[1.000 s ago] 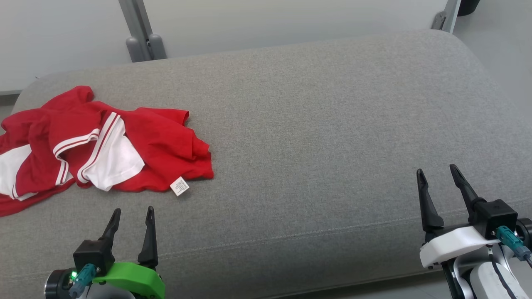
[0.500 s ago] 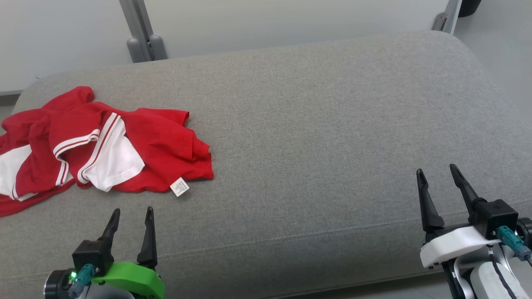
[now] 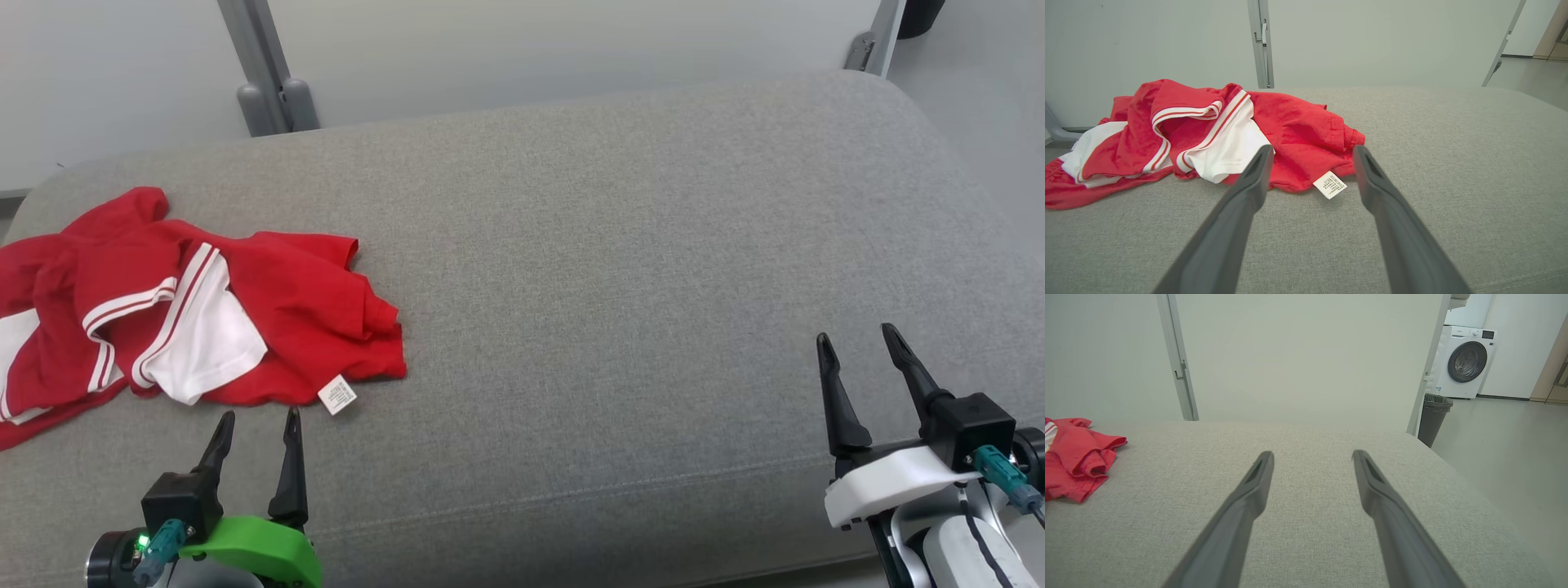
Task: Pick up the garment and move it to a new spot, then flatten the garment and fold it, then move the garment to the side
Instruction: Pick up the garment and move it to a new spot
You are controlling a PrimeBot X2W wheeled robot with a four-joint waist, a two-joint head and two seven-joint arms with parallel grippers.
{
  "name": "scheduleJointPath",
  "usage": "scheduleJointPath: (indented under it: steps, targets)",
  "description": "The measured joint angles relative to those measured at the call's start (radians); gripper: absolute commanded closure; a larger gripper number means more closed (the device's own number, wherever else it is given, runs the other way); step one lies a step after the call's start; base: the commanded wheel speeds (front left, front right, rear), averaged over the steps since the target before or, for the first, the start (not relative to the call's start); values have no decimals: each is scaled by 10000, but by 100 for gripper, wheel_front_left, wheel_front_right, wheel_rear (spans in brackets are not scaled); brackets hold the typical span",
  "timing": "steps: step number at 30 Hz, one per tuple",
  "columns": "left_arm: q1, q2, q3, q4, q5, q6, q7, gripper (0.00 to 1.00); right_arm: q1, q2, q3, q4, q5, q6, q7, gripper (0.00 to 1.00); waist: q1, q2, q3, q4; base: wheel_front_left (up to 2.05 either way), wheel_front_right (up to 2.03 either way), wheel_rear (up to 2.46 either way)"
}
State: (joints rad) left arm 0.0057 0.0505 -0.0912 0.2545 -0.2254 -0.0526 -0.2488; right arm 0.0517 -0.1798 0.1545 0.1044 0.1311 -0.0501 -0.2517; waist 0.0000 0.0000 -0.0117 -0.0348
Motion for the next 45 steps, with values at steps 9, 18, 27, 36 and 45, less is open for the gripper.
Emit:
scheduleJointPath:
  steps: [9,18,27,36,45]
  targets:
    - [0,-25,50,-21,0,-61,0,0,21,44,-59,0,-13,61,0,0,0,0,21,-2,99,-84,-15]
    - [0,-31,105,-12,0,-82,0,0,22,82,-104,2,-31,102,0,0,0,0,24,13,53,-53,0]
    - [0,-38,171,-12,2,-82,0,0,23,146,-136,6,-86,146,0,0,0,0,11,20,16,-16,0]
    - [0,-42,213,-15,13,-82,0,0,41,213,-174,12,-88,148,0,0,0,0,16,2,0,0,0]
    - [0,-48,230,-23,33,-84,0,0,143,253,-199,23,-90,224,0,0,0,0,5,2,0,0,0]
